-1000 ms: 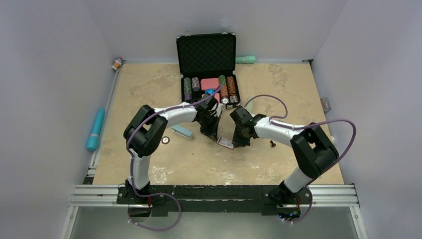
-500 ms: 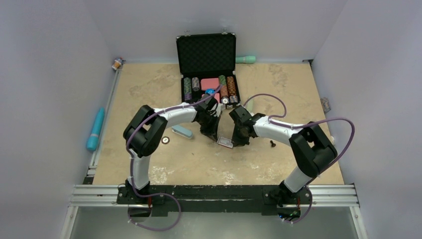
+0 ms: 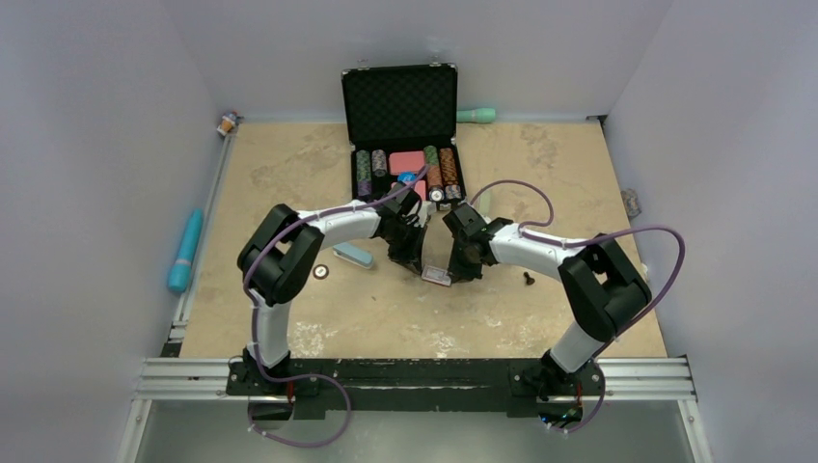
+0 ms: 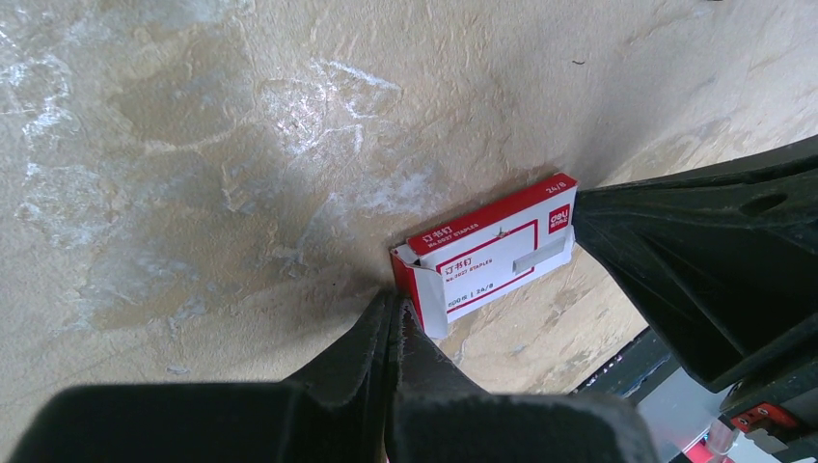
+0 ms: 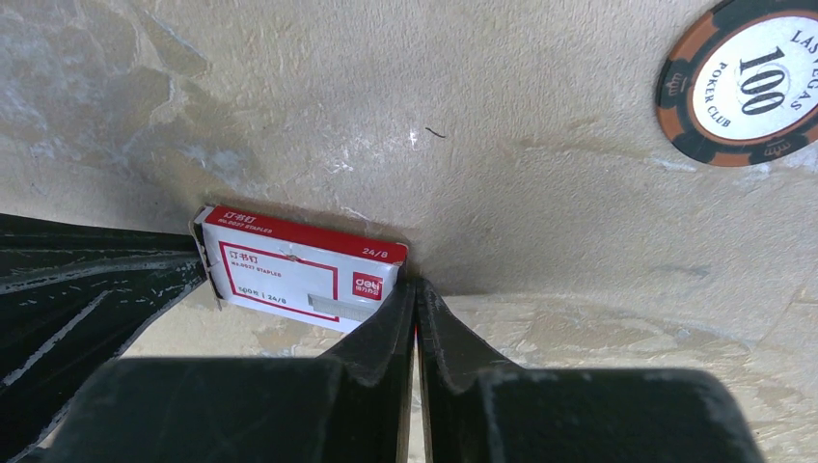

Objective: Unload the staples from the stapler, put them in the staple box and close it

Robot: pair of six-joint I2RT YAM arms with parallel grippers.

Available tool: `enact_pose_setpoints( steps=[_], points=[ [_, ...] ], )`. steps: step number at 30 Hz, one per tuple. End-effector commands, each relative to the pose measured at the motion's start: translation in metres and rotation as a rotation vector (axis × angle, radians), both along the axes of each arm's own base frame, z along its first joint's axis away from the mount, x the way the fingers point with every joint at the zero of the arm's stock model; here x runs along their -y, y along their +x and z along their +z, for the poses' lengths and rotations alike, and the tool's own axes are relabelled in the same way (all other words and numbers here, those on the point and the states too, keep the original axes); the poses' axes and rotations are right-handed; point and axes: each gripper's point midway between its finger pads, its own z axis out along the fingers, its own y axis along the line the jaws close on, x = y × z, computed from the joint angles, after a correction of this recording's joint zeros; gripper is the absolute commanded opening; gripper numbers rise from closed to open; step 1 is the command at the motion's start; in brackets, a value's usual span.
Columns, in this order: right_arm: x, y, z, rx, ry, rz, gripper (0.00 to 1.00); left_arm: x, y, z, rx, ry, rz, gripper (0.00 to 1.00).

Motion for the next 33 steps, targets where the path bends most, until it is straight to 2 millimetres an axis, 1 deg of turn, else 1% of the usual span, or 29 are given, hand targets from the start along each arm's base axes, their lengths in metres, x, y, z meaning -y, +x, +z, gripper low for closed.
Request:
enact_pose_setpoints(
  steps=[1,19,27,30,33],
  points=[
    [0.006,0.003,-0.014,-0.003,-0.045,0.004,0.09,-0.016,-0.016,-0.020,-0.037,0.081,-0.004,0.00],
    [0.008,-0.001,-0.020,-0.016,-0.057,0.027,0.08,-0.024,-0.022,-0.021,-0.037,0.090,-0.013,0.00],
    [0.005,0.003,-0.026,-0.011,-0.058,0.071,0.05,-0.026,-0.026,-0.019,-0.037,0.085,-0.008,0.00],
    [0.004,0.005,-0.027,-0.002,-0.059,0.082,0.05,-0.029,-0.027,-0.016,-0.029,0.090,-0.007,0.00],
    [0.008,0.007,-0.029,0.001,-0.087,0.089,0.04,-0.035,-0.030,-0.014,-0.023,0.105,-0.008,0.00]
  ],
)
